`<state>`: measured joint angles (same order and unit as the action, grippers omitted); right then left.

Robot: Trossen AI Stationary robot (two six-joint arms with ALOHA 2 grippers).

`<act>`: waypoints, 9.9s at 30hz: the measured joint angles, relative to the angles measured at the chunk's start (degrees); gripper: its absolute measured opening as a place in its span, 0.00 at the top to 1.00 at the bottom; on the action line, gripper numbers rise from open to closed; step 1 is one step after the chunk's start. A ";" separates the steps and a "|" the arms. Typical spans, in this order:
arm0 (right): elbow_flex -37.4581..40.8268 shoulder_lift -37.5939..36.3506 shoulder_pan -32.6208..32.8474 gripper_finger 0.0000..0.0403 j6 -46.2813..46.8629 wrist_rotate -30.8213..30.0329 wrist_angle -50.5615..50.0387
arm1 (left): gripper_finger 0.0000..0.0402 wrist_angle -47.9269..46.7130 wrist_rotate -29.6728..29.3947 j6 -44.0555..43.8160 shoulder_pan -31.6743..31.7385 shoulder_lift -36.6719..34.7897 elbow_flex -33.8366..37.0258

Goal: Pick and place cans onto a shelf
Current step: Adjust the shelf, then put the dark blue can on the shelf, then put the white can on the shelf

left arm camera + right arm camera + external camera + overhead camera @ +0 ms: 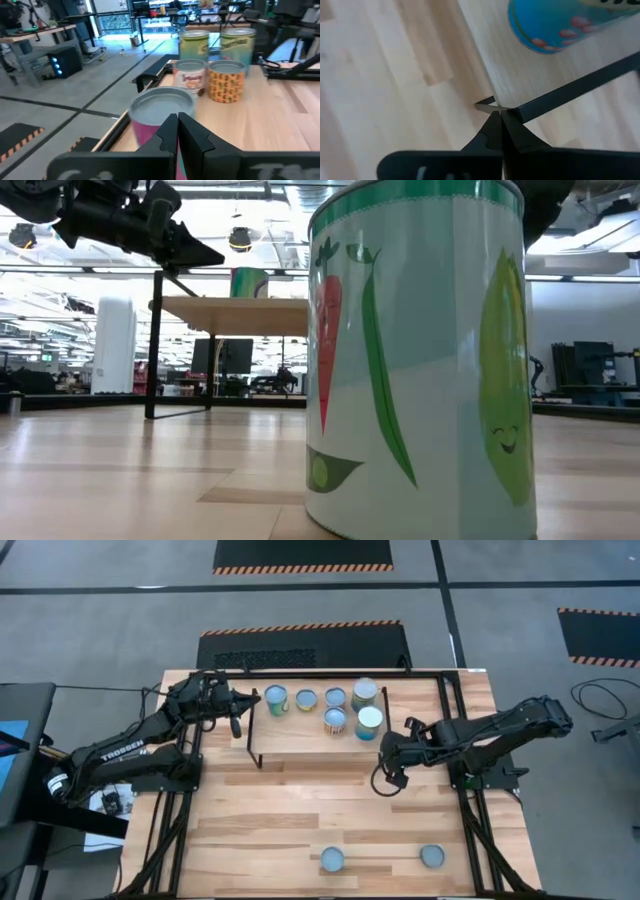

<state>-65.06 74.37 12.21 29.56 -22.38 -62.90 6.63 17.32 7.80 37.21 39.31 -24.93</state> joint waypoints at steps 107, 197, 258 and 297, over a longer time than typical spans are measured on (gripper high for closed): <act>-25.58 24.20 14.31 0.98 2.44 16.72 -7.63 | 1.00 1.06 2.84 -0.48 -10.78 -10.16 3.73; -68.62 52.65 -16.62 0.68 -50.79 13.61 -8.28 | 1.00 -4.81 0.37 -3.11 -10.80 -16.20 4.57; 46.36 -34.60 5.73 0.99 -34.05 -7.29 75.85 | 1.00 -19.85 -18.56 9.08 -58.90 44.05 -37.02; 48.72 -10.78 12.64 0.98 -21.30 -11.44 95.74 | 0.72 -8.16 -29.32 -2.49 -72.42 74.41 -50.58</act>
<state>-16.34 63.59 24.85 8.26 -33.83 32.84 -1.52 -12.00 5.31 -35.20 113.72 -75.51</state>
